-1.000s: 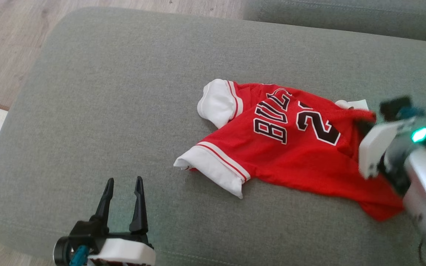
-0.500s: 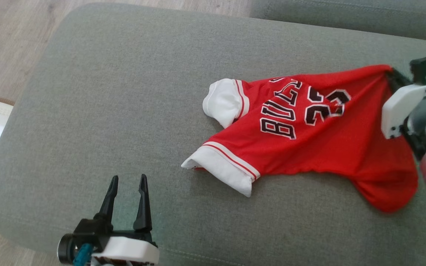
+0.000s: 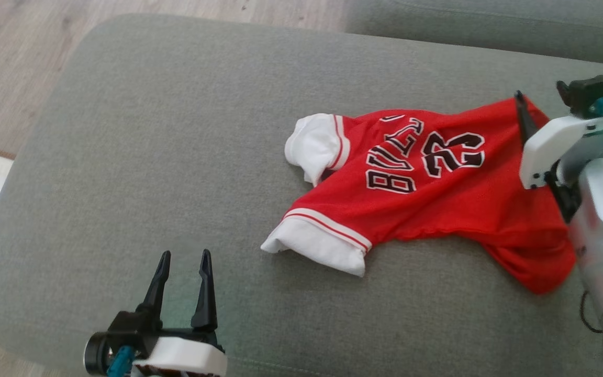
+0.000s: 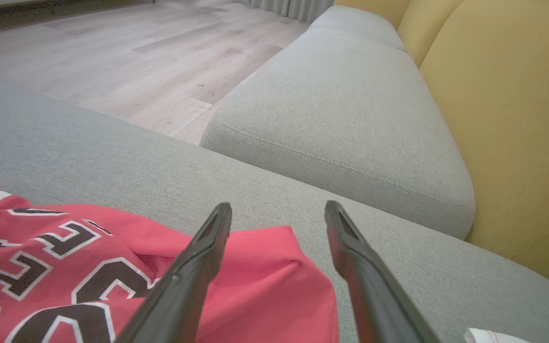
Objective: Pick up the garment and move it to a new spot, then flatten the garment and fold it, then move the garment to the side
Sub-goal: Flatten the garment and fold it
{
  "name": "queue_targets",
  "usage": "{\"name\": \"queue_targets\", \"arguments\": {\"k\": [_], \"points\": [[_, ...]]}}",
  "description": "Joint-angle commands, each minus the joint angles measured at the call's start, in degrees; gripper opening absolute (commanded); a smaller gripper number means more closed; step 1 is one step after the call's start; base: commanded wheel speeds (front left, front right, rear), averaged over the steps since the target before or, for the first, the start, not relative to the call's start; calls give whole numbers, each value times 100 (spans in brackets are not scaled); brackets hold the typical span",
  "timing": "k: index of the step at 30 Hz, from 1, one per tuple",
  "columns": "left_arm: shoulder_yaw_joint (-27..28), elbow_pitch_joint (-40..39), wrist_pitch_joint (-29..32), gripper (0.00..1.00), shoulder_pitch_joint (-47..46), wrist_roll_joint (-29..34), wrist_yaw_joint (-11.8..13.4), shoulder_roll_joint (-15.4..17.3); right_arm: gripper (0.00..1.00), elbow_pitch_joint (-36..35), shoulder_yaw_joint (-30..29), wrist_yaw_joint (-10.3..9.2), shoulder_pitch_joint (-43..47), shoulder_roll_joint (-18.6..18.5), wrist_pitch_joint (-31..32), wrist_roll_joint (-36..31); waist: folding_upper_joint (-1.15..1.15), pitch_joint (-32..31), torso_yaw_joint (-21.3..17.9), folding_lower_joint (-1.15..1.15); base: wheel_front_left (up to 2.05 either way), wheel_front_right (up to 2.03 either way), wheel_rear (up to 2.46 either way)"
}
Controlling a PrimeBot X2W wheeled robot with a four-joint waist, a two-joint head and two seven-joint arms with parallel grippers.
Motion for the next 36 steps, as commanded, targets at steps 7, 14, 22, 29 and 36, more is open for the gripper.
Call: {"name": "queue_targets", "arguments": {"k": [7,14,22,29,36], "points": [[227,-157,-55,100,-30,44,3,47,100,-383,104,21,114,369,-654,132,0,-199,-343,0,0,0,0],[211,-158,-55,100,39,20,21,60,100,-1084,293,21,794,691,-934,413,0,-363,-625,0,0,0,0],[180,-192,-33,100,64,-4,42,92,100,-1914,1202,21,1883,928,-673,827,0,-468,-662,0,0,0,0],[152,-243,-14,100,6,-7,49,113,100,-2159,2206,21,2057,940,-302,969,0,-407,-477,0,0,0,0],[106,-238,-17,100,-88,-21,48,65,100,-1989,3269,21,1618,773,-67,1119,0,-222,-44,0,0,0,0]]}}
